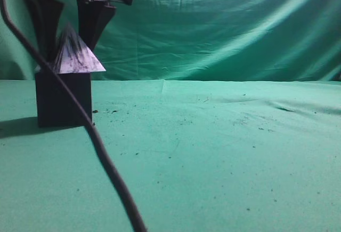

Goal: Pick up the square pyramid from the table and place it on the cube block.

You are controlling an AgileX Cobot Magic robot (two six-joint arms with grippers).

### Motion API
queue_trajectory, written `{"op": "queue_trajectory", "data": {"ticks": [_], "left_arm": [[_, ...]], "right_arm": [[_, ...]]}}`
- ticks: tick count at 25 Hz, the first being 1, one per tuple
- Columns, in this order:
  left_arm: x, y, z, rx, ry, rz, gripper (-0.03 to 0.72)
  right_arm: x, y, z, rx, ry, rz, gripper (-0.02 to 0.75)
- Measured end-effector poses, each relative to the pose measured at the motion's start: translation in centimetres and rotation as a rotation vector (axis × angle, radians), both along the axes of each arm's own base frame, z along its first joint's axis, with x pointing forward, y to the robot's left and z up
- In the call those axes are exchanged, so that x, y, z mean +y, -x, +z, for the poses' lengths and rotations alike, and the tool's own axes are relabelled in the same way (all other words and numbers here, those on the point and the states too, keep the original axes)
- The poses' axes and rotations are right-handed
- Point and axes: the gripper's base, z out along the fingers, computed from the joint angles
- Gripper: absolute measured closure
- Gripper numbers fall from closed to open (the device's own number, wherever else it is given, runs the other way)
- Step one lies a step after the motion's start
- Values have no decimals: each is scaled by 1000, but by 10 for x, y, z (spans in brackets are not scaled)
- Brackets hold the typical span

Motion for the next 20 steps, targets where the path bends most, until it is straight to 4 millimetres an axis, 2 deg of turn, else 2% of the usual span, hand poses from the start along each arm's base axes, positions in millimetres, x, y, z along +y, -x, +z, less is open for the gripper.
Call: {"op": "queue_trajectory", "data": {"ticks": [2,6,8,11,14,18,20], "left_arm": [[0,0,0,0,0,0,688],[0,0,0,0,0,0,688],[0,0,0,0,0,0,688],[0,0,0,0,0,0,688],[0,0,0,0,0,0,688],[0,0,0,0,0,0,688],[0,0,0,0,0,0,688]], "right_arm": [[2,-1,-6,5,3,0,286],[1,-1,-5,13,14,0,124],[0,0,5,9,8,-1,135],[-3,3,42,-38,-53,-1,135],[-16,12,98,-123,-155,-2,286],[-42,30,162,-219,-258,-5,609],[-58,43,192,-256,-311,-12,694]]}}
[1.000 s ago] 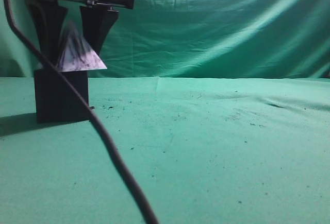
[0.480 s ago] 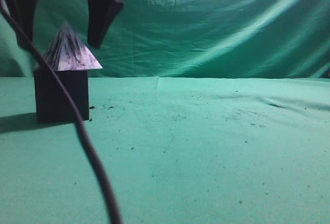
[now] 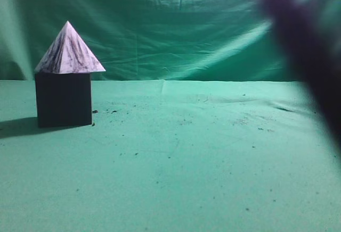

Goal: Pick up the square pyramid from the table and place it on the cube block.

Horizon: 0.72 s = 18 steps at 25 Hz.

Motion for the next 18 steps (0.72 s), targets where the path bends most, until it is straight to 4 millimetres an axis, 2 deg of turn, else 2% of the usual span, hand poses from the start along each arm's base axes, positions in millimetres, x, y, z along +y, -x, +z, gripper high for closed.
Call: {"op": "queue_trajectory", "data": {"ticks": [1,4,8,11,14,18], "left_arm": [[0,0,0,0,0,0,688],[0,0,0,0,0,0,688],[0,0,0,0,0,0,688],[0,0,0,0,0,0,688],[0,0,0,0,0,0,688],[0,0,0,0,0,0,688]], "right_arm": [[-9,7,14,-16,-28,-5,738],[-40,30,53,-63,-108,-18,738],[-91,70,80,-82,-141,-23,738],[-125,96,75,-55,-128,-36,738],[-155,119,59,-48,-121,-37,738],[-190,151,33,-79,-234,-13,738]]}}
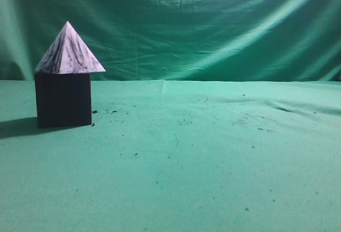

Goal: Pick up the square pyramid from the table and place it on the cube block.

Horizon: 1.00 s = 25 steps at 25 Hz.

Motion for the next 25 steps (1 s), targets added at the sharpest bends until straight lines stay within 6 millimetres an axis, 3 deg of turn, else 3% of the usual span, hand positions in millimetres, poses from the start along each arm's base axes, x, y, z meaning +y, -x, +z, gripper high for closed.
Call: {"op": "queue_trajectory", "data": {"ticks": [6,11,19,25], "left_arm": [[0,0,0,0,0,0,688],[0,0,0,0,0,0,688],[0,0,0,0,0,0,688],[0,0,0,0,0,0,688]], "right_arm": [[-49,43,-54,-34,-148,20,738],[-81,69,-81,-55,-184,23,738],[-89,71,-123,-193,-112,65,738],[-103,62,-169,-349,-206,-215,738]]}}
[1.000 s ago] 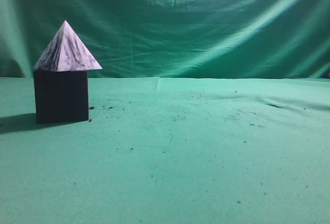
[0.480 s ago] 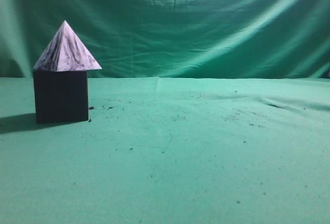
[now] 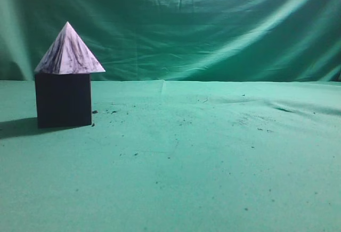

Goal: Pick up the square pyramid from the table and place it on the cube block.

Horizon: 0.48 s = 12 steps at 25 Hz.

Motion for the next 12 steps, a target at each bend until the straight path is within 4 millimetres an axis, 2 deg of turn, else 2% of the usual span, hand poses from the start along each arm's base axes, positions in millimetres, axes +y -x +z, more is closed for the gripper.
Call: {"op": "queue_trajectory", "data": {"ticks": [7,12], "left_arm": [[0,0,0,0,0,0,688],[0,0,0,0,0,0,688]], "right_arm": [[-21,-1,-64,-44,-28,-371,738],[-25,-6,-104,48,2,-479,738]]}}
